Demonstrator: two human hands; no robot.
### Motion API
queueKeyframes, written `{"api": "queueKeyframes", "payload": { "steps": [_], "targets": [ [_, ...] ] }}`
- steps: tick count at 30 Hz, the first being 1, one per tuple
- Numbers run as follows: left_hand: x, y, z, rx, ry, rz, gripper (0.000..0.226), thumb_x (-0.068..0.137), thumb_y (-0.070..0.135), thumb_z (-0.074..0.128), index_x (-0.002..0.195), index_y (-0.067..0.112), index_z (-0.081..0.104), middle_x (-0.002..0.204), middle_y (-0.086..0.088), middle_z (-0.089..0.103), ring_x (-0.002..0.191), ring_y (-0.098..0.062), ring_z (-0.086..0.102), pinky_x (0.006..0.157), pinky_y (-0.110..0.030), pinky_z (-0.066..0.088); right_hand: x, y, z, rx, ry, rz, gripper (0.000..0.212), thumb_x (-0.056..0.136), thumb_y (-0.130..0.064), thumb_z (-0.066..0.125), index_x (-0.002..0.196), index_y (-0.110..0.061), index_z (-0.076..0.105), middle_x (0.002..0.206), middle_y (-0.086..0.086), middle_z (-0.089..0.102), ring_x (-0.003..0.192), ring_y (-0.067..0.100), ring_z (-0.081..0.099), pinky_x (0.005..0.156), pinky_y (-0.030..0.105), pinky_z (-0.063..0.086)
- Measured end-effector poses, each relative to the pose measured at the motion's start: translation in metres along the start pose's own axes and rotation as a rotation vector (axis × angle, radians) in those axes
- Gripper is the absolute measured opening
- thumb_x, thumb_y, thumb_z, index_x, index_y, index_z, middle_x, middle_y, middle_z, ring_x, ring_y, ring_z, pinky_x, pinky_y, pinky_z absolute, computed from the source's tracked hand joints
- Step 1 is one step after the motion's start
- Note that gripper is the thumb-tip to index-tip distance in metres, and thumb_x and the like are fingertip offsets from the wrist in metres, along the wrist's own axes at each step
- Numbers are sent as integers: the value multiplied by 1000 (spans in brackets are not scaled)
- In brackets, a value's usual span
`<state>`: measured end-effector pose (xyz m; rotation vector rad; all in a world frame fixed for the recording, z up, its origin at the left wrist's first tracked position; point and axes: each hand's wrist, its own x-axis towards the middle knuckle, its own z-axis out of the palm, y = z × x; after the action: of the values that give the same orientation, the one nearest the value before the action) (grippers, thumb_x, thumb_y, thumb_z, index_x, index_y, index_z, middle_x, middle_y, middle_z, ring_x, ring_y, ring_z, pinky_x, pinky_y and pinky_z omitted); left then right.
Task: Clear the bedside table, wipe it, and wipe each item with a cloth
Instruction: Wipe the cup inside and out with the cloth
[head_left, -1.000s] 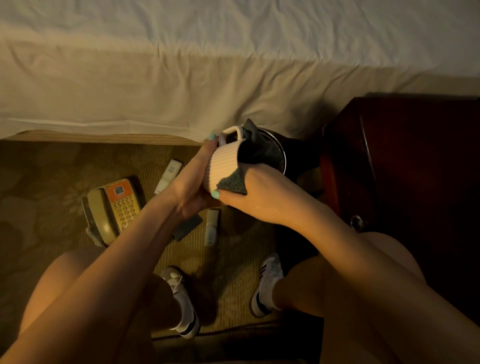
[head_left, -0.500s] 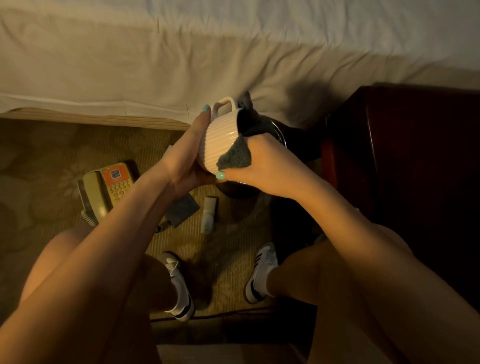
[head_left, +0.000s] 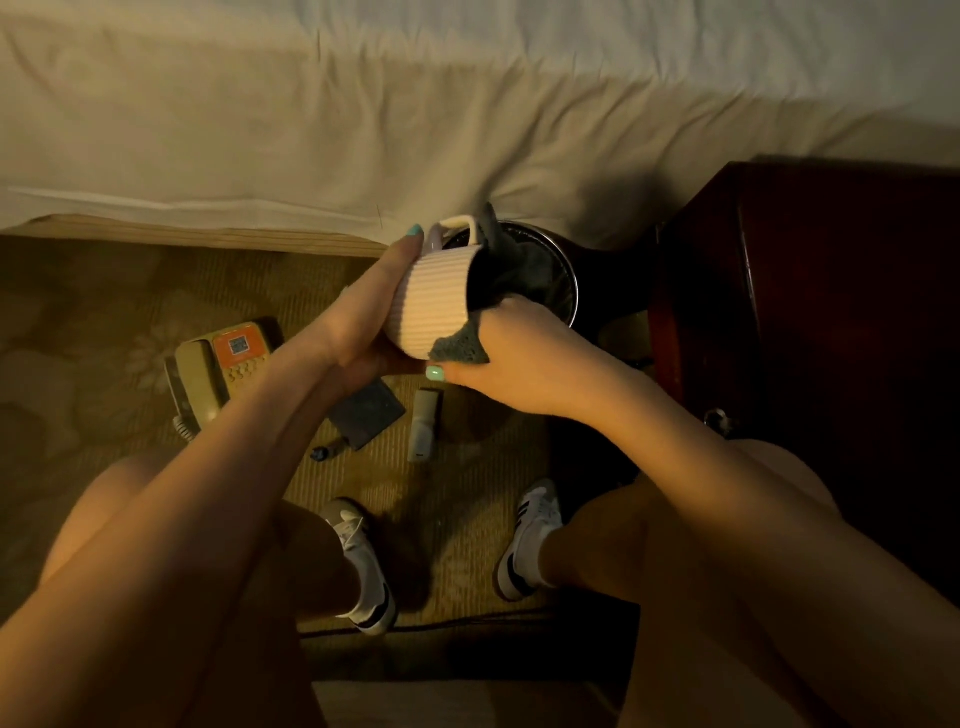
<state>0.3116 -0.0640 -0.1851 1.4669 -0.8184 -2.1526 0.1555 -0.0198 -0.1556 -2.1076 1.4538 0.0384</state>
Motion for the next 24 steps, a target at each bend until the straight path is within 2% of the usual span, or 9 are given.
{"api": "queueKeyframes", "payload": {
  "steps": [2,7,10,12,14,16,19,21,24],
  "targets": [
    [2,-3,0,-61,2,8,61,87,68,47,126,23,61,126,-14,64,112,-30,63,82,-44,53,-2,0,-5,206,-32,35,47,89,-39,64,117,-1,60,110,13,66,101,25,61,89,45,50],
    [0,-2,2,-131,5,132,58,90,60,46,124,16,63,128,-22,59,118,-37,55,100,-52,41,-10,-2,-13,900,14,69,38,88,-6,64,125,-6,56,122,7,63,114,15,58,103,35,46],
    [-6,8,3,-110,-41,192,54,95,58,40,111,17,69,107,-17,63,95,-32,56,80,-43,42,-23,11,-20,1313,66,42,34,84,-1,61,117,-10,59,116,6,65,113,19,61,102,34,47],
    [-10,15,4,-152,-32,208,49,95,58,37,94,23,72,89,-8,64,77,-23,58,63,-33,43,-31,19,-24,1445,238,66,36,80,-3,62,116,-7,60,113,10,68,111,24,63,100,38,48],
    [-13,18,5,-201,-72,198,50,94,60,35,98,23,68,88,-7,65,70,-22,60,53,-29,42,-37,26,-29,1564,487,140,28,83,1,61,110,-4,63,102,8,72,100,23,67,91,35,53],
    [-14,16,5,-240,-128,171,55,94,63,32,108,23,67,94,-8,67,69,-25,64,54,-29,47,-40,30,-33,1587,710,222,20,88,2,56,106,-4,64,97,8,72,94,22,68,82,33,55],
    [-13,12,10,-291,-201,203,58,98,59,28,96,27,76,94,-1,71,78,-20,67,77,-33,48,-39,28,-36,1512,881,265,27,87,-9,64,114,-7,59,109,13,66,104,26,65,85,39,54],
    [-12,12,14,-331,-231,201,58,99,59,28,92,27,77,94,0,71,81,-20,66,82,-36,41,-38,20,-37,1370,930,244,40,76,-26,72,111,-16,56,113,12,63,108,28,63,93,47,52],
    [-7,11,17,-353,-247,154,56,95,63,33,104,24,72,103,-4,67,84,-24,66,74,-36,49,-39,11,-38,1268,862,158,42,71,-38,71,107,-25,53,113,6,63,110,24,62,96,51,50]
  ]
}}
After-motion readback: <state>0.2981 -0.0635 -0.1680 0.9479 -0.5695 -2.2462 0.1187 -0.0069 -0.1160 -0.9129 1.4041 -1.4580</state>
